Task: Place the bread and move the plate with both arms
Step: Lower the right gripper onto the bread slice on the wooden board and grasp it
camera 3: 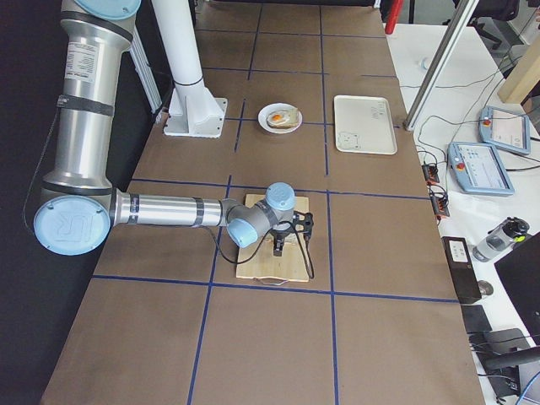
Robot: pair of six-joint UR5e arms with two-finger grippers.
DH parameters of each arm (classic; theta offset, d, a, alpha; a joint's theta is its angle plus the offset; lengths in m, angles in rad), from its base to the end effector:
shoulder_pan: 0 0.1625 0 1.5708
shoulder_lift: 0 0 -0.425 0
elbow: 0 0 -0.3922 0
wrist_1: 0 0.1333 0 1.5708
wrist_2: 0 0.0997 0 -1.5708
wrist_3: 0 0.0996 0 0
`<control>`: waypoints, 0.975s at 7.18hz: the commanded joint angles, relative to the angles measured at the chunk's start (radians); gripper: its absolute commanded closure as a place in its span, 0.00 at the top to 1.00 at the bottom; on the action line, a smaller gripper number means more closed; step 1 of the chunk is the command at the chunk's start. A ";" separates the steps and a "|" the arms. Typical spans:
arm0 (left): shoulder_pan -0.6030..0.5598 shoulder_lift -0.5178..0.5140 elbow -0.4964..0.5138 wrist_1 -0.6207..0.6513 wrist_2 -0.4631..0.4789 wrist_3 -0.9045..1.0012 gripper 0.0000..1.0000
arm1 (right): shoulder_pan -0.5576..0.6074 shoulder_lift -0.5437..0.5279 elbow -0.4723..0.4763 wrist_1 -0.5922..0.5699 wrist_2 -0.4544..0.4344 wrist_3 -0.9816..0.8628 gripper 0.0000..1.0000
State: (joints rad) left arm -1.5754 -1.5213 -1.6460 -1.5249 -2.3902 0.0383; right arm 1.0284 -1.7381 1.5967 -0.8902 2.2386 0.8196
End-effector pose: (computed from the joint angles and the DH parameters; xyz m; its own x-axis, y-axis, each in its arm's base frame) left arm -0.0627 -0.4691 0.6469 0.6823 0.0204 -0.7308 -0.0215 0.9997 0.0078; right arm -0.1674 -0.4166 0.6528 0.6707 0.0747 0.7379 -0.0692 0.9969 -0.0380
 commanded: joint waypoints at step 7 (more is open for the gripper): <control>0.000 0.001 -0.006 0.000 -0.001 -0.002 1.00 | -0.005 -0.001 0.012 0.000 0.003 0.000 0.09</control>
State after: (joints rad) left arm -1.5754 -1.5202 -1.6522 -1.5248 -2.3910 0.0380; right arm 1.0229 -1.7387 1.6069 -0.8904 2.2424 0.8192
